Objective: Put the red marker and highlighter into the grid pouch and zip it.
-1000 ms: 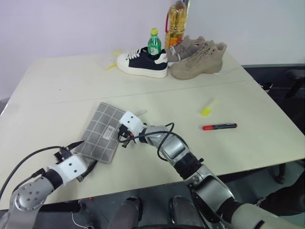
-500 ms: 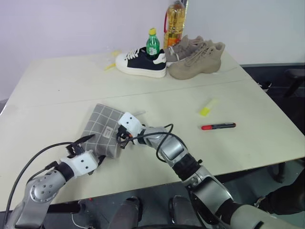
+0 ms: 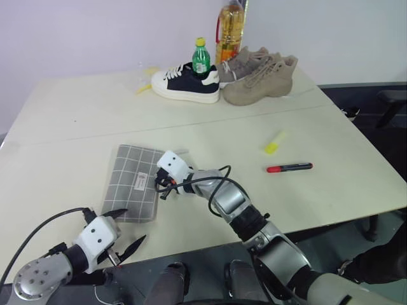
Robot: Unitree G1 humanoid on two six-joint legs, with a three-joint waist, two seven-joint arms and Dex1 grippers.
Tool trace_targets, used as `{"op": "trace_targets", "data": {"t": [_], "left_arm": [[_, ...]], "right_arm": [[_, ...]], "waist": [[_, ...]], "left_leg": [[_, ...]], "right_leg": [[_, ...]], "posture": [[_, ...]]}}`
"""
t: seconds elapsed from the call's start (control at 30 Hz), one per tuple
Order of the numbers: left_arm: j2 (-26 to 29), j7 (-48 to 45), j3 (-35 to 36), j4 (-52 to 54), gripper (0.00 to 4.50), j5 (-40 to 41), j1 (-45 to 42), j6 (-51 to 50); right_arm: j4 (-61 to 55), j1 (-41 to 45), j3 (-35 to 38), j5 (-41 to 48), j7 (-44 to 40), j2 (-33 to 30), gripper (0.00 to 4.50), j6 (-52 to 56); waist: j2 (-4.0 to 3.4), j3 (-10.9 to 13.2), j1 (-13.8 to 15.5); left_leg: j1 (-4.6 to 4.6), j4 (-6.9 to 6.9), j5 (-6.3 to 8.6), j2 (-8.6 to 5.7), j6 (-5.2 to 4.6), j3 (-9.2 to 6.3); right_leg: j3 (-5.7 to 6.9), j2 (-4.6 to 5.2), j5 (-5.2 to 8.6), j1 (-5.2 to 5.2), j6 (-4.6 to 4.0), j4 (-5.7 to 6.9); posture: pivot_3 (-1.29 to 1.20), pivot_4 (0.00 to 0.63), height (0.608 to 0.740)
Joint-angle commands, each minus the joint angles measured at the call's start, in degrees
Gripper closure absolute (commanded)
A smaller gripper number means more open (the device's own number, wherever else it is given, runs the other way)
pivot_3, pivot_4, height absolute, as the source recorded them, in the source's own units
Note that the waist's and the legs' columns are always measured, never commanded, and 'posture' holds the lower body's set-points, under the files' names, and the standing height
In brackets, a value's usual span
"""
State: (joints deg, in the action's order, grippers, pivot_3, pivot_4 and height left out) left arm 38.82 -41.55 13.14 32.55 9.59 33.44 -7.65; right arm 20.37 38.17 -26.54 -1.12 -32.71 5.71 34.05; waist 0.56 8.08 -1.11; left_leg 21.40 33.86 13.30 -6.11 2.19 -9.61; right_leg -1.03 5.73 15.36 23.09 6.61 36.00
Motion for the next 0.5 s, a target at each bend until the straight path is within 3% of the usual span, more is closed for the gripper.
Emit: {"op": "trace_targets", "data": {"t": [0.03,0.13,0.5], "left_arm": [[1.8,2.0,-2.6,0.6,0.00,-7.0,-2.3,0.7],[3.2,3.4,-4.1,-1.2,0.00,-12.3,-4.1,1.3],[3.7,5.9,-4.4,-6.0,0.00,-16.7,-9.4,3.0]], "right_arm": [[0.1,-0.4,-1.1,-0.2,-0.9,0.6,4.41,0.2],[0.3,-0.2,-0.9,-0.3,-1.0,0.6,4.41,0.2],[0.9,0.3,-0.5,-0.6,-1.3,0.6,4.41,-0.2]], "waist": [[0.01,0.0,0.0],[0.00,0.0,0.0],[-0.01,0.0,0.0]], "left_leg": [[0.00,0.00,0.00,0.00,0.00,0.00],[0.00,0.00,0.00,0.03,0.01,0.01],[-0.02,-0.02,0.03,0.07,0.07,0.00]], "right_leg": [[0.00,-0.01,0.00,0.00,0.00,0.00],[-0.04,-0.07,-0.01,0.03,0.00,0.00],[-0.07,-0.12,-0.01,0.04,-0.01,0.02]], "posture": [[0.00,0.150,0.740],[0.00,0.150,0.740],[0.00,0.150,0.740]]}}
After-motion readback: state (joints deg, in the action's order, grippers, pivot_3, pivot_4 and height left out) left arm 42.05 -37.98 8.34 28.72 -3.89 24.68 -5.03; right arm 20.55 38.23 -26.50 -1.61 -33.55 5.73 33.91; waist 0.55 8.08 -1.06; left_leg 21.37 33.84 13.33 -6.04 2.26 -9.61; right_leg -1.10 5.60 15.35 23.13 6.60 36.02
